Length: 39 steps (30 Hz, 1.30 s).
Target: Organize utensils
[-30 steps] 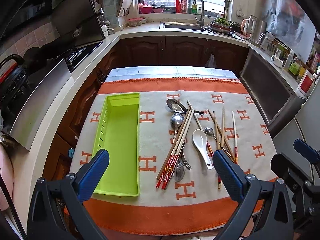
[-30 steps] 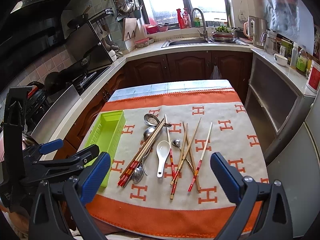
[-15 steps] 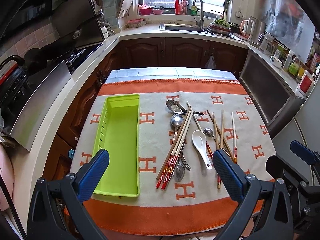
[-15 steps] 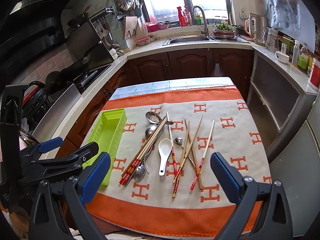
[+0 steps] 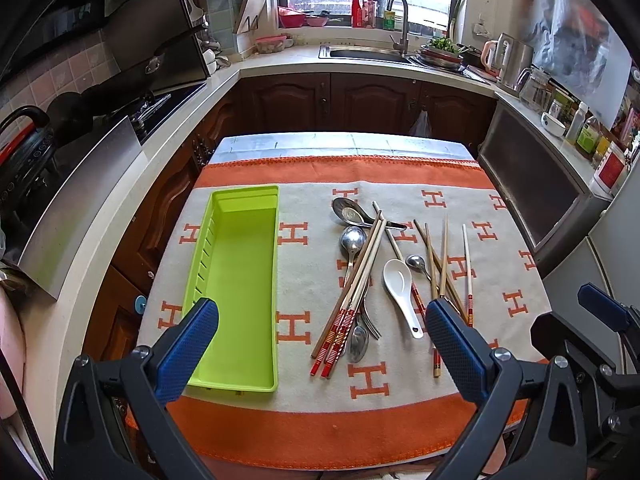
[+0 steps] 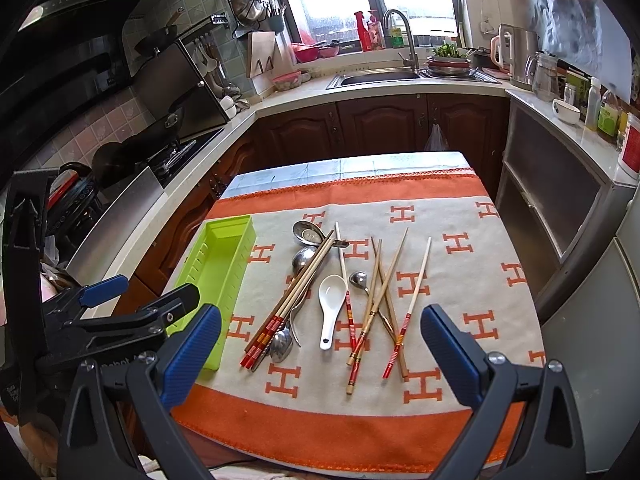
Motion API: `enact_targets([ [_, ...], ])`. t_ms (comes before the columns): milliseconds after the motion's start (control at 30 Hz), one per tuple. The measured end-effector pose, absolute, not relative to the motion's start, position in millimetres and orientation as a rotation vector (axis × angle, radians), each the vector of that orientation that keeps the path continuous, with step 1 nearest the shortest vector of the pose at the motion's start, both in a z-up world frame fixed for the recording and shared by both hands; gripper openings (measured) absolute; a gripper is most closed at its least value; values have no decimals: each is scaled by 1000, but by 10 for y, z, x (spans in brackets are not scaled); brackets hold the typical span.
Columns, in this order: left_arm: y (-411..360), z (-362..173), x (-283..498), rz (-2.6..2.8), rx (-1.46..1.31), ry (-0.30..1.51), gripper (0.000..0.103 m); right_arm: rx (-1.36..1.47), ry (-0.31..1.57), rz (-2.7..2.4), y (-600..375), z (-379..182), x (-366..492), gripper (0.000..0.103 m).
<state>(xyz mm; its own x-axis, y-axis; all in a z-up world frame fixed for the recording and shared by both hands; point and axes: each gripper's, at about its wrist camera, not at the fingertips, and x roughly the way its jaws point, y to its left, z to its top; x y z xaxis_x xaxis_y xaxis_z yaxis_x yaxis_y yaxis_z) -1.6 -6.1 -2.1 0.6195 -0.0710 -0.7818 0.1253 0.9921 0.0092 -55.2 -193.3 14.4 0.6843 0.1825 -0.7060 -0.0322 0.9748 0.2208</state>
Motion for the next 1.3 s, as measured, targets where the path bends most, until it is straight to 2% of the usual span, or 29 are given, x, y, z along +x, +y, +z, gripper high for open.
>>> enact_targets([
  [700,-257,-106,142,-144,85,921,102,231,823,128,-1978,78,-451,96],
  [833,-267,-155,258,-183,72,950,93,247,834,130,-2052,56,-398,94],
  [900,-275,-204,354,-184,76,975,93,262,839,124,-2102,30,-358,93],
  [1100,-307,-340,623,-175,127,976,93,319,869,105,-2348,-89,-201,88],
  [1300,-288,-467,852,-238,103,937,93,348,941,56,-2614,-367,80,72],
])
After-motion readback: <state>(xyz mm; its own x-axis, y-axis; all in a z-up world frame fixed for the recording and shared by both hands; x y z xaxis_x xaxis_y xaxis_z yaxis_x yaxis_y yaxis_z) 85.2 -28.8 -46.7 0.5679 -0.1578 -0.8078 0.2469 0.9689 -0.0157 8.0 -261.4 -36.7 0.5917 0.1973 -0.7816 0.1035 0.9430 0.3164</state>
